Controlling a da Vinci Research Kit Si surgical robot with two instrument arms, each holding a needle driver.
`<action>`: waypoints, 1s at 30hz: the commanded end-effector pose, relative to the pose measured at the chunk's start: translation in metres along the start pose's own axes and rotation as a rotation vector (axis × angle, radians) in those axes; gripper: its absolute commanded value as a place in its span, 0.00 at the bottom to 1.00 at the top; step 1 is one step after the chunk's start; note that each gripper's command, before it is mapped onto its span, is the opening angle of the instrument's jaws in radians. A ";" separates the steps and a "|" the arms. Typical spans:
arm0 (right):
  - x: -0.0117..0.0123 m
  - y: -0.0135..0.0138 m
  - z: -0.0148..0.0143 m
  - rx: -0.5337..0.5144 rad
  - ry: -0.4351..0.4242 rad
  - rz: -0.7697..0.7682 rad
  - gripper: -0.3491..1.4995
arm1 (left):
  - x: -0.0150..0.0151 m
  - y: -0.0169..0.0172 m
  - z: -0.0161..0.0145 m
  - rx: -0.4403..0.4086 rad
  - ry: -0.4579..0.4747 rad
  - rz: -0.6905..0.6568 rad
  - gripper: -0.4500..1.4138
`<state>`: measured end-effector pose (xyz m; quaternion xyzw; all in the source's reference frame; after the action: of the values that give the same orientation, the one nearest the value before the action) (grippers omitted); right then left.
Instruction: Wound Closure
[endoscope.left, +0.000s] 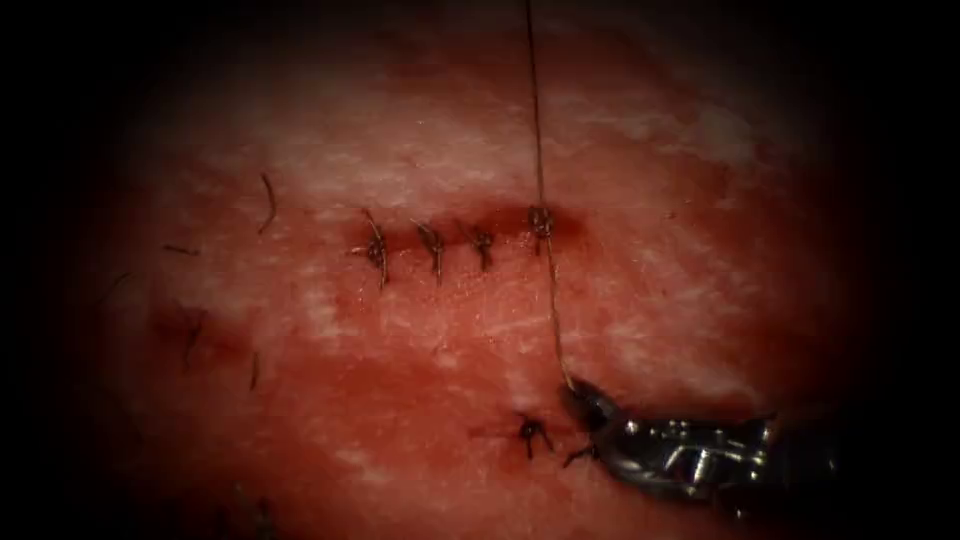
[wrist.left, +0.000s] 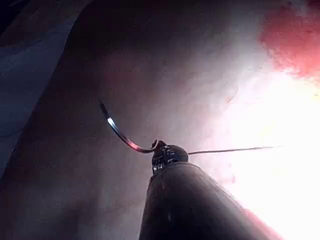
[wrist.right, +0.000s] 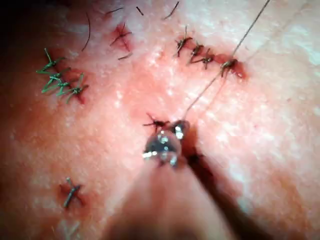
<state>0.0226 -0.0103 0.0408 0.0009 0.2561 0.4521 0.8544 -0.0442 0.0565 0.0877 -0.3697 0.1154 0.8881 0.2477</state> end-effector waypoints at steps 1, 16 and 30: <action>-0.0016 -0.0014 0.0000 0.007 -0.012 -0.003 0.00 | 0.0003 0.0000 0.0007 0.006 -0.005 0.012 0.00; -0.0059 -0.0042 -0.0011 0.005 -0.061 -0.026 0.00 | 0.0013 -0.0036 -0.0008 0.086 -0.118 0.131 0.00; -0.0057 -0.0047 -0.0014 0.012 -0.039 0.002 0.00 | 0.0016 -0.0038 -0.0006 0.084 -0.118 0.133 0.00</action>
<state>0.0228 -0.0167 0.0405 0.0123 0.2476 0.4566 0.8545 -0.0420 0.0596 0.0855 -0.2997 0.1598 0.9171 0.2090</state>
